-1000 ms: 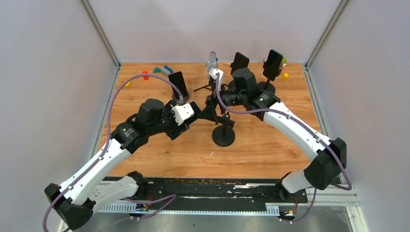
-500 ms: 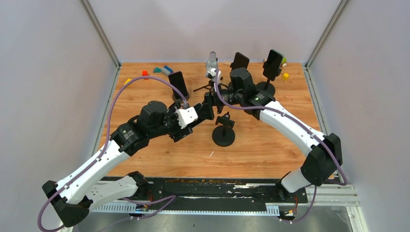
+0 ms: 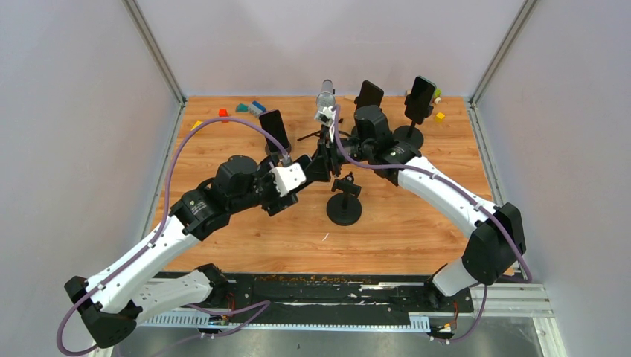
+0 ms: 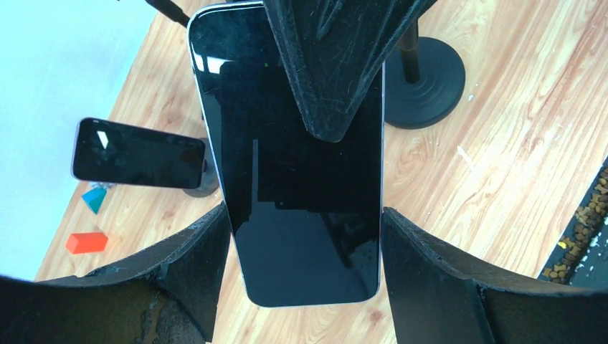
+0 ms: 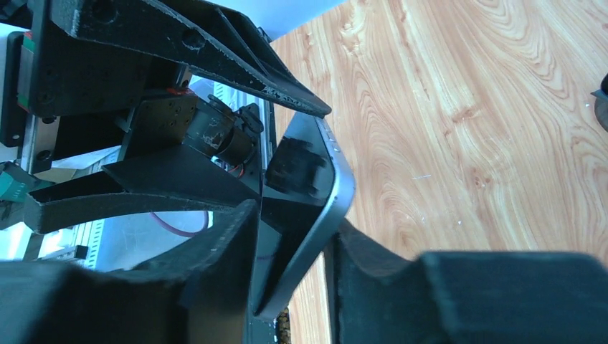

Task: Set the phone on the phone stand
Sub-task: Pick up the phone at the center of the board.

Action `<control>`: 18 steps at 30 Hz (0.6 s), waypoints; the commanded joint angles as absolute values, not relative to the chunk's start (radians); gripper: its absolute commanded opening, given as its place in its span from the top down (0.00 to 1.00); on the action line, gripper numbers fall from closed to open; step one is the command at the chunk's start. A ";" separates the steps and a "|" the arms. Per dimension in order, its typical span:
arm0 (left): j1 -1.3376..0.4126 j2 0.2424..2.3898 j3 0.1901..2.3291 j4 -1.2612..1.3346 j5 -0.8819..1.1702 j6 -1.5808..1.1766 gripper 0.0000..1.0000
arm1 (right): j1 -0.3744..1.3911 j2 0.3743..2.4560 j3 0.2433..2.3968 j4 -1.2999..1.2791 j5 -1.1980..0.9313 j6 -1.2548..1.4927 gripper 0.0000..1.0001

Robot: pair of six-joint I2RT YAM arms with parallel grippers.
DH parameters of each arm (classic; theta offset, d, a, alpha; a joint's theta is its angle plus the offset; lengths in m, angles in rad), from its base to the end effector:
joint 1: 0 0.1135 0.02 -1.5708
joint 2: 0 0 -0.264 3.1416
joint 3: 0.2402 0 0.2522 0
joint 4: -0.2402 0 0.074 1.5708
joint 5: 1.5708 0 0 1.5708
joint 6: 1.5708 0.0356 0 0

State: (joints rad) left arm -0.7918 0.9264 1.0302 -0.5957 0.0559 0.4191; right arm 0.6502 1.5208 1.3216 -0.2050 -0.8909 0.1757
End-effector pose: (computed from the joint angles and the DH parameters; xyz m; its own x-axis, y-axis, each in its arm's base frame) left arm 0.1359 -0.1404 0.3579 0.0001 0.5782 -0.8159 0.8157 0.4720 0.3346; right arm 0.2598 0.2323 0.3496 -0.4742 -0.2226 -0.8518 -0.8803 0.1082 0.4618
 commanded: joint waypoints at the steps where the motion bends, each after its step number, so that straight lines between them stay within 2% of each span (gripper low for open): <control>1: -0.800 0.925 1.083 -0.496 0.029 0.446 1.00 | 0.645 1.533 1.313 -0.136 -0.949 0.205 0.68; 3: -0.803 0.929 1.083 -0.492 0.027 0.447 1.00 | 0.644 1.535 1.314 -0.137 -0.948 0.206 0.79; 5: -0.806 0.932 1.082 -0.491 0.028 0.447 1.00 | 0.645 1.533 1.316 -0.137 -0.943 0.205 0.96; 6: -0.806 0.932 1.079 -0.491 0.032 0.447 1.00 | 0.642 1.531 1.316 -0.137 -0.939 0.203 1.00; 9: -0.810 0.930 1.080 -0.502 0.055 0.451 0.99 | 0.633 1.521 1.312 -0.138 -0.929 0.193 1.00; 11: -0.810 0.928 1.082 -0.521 0.076 0.451 0.83 | 0.627 1.510 1.309 -0.144 -0.920 0.179 1.00; 12: -0.810 0.923 1.083 -0.530 0.083 0.450 0.69 | 0.625 1.505 1.309 -0.150 -0.917 0.169 1.00; 13: -0.810 0.920 1.083 -0.534 0.096 0.450 0.61 | 0.622 1.498 1.308 -0.158 -0.913 0.154 1.00; 14: -0.810 0.912 1.085 -0.539 0.102 0.449 0.47 | 0.621 1.493 1.310 -0.172 -0.906 0.135 1.00; 16: -0.810 0.900 1.092 -0.552 0.116 0.446 0.32 | 0.621 1.476 1.314 -0.200 -0.897 0.082 1.00; 18: -0.810 0.892 1.105 -0.567 0.124 0.445 0.25 | 0.621 1.457 1.318 -0.235 -0.885 0.027 1.00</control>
State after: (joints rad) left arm -0.8047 0.9260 1.0431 -0.5529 0.0795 0.4519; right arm 0.6266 1.5352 1.2945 -0.2211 -0.8898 0.1440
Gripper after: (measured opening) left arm 0.690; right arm 0.133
